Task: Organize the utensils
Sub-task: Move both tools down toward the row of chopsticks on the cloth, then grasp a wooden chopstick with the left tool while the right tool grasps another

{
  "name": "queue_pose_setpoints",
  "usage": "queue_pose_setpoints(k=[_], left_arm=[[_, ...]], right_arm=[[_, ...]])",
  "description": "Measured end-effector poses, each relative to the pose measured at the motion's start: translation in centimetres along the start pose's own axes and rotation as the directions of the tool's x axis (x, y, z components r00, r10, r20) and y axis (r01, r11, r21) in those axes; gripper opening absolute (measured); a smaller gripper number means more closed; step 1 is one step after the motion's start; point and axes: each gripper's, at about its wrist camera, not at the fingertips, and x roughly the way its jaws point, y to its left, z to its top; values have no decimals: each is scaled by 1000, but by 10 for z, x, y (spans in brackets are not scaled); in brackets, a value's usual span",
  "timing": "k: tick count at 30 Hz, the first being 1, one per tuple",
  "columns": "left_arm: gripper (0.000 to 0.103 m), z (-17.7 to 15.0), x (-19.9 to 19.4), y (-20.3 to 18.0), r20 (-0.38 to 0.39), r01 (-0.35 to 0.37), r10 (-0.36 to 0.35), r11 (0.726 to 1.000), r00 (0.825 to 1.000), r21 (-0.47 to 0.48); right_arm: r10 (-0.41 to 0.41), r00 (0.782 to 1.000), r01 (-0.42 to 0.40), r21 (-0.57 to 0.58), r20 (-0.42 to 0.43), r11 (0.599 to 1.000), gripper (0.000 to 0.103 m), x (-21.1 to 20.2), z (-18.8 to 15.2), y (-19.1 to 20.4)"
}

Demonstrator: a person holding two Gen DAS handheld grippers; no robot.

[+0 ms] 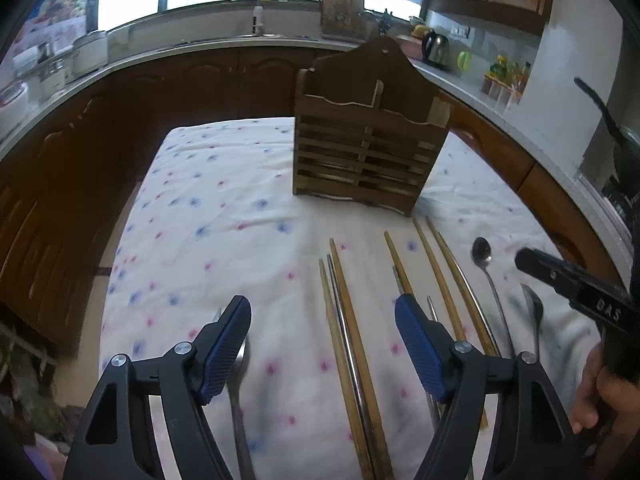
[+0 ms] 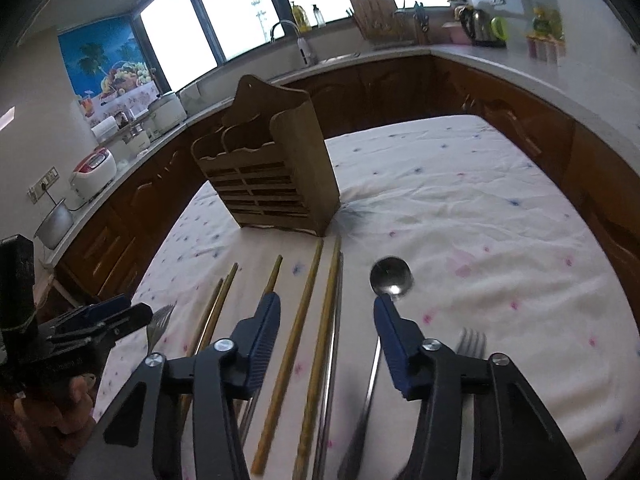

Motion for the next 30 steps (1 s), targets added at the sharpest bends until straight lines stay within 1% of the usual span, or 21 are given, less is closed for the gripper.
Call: queue_pose_setpoints(k=[2, 5, 7, 8, 12, 14, 15, 17, 18, 20, 21, 22, 23, 24, 25, 26, 27, 28, 30], left_arm=[[72, 11, 15, -3, -16, -1, 1, 1000, 1000, 27], [68, 25, 38, -5, -39, -10, 13, 998, 999, 55], [64, 36, 54, -5, -55, -15, 19, 998, 998, 67], [63, 40, 61, -5, -61, -12, 16, 998, 998, 68], [60, 58, 93, -8, -92, -19, 26, 996, 995, 84], [57, 64, 111, -11, -116, -19, 30, 995, 993, 96], [54, 65, 115, -11, -130, -14, 26, 995, 991, 99], [54, 70, 128, -12, -153, -9, 26, 994, 988, 109], [52, 71, 135, -14, -162, -9, 28, 993, 986, 117], [46, 73, 146, -15, -181, -10, 33, 992, 983, 126], [41, 72, 151, -15, -195, -5, 30, 992, 980, 123], [39, 73, 156, -15, -201, -5, 30, 992, 979, 125], [38, 73, 157, -17, -189, -13, 39, 991, 981, 134], [35, 73, 158, -20, -186, -21, 48, 989, 981, 144], [26, 74, 159, -21, -181, -23, 50, 989, 982, 146], [19, 75, 160, -22, -175, -27, 53, 989, 983, 147], [9, 76, 161, -20, -173, -24, 49, 989, 984, 147], [4, 77, 162, -20, -173, -16, 41, 989, 984, 147], [3, 78, 162, -22, -168, -6, 31, 989, 985, 147]], right_arm=[[3, 1000, -4, -3, -21, 1000, 44, 13, 10, -1], [4, 998, -5, -5, -58, 1000, 40, 36, 22, -3], [6, 996, -6, 3, -87, 1000, 32, 52, 29, -7], [10, 995, -9, 8, -98, 1000, 31, 57, 31, -8], [5, 992, -5, 3, -130, 1000, 30, 79, 39, -10], [3, 989, -3, -5, -146, 1000, 29, 87, 43, -10], [-1, 988, 0, -10, -155, 1000, 27, 92, 44, -9], [-2, 985, -1, -16, -170, 1000, 26, 100, 46, -9], [-4, 984, 0, -21, -177, 1000, 25, 102, 46, -8], [-14, 980, 6, -41, -197, 999, 24, 111, 47, -7], [-19, 978, 10, -46, -206, 999, 23, 114, 47, -7], [-25, 977, 14, -56, -210, 998, 22, 117, 46, -6], [-33, 978, 19, -69, -204, 997, 22, 118, 47, -6], [-41, 978, 25, -79, -205, 997, 21, 119, 48, -5], [-46, 977, 29, -84, -207, 996, 18, 120, 50, -4], [-52, 976, 34, -92, -211, 995, 14, 122, 50, -2], [-60, 976, 40, -100, -211, 994, 6, 124, 50, 0], [-69, 976, 45, -119, -206, 992, 6, 123, 49, 3], [-62, 978, 37, -125, -200, 991, 5, 122, 47, 6]])
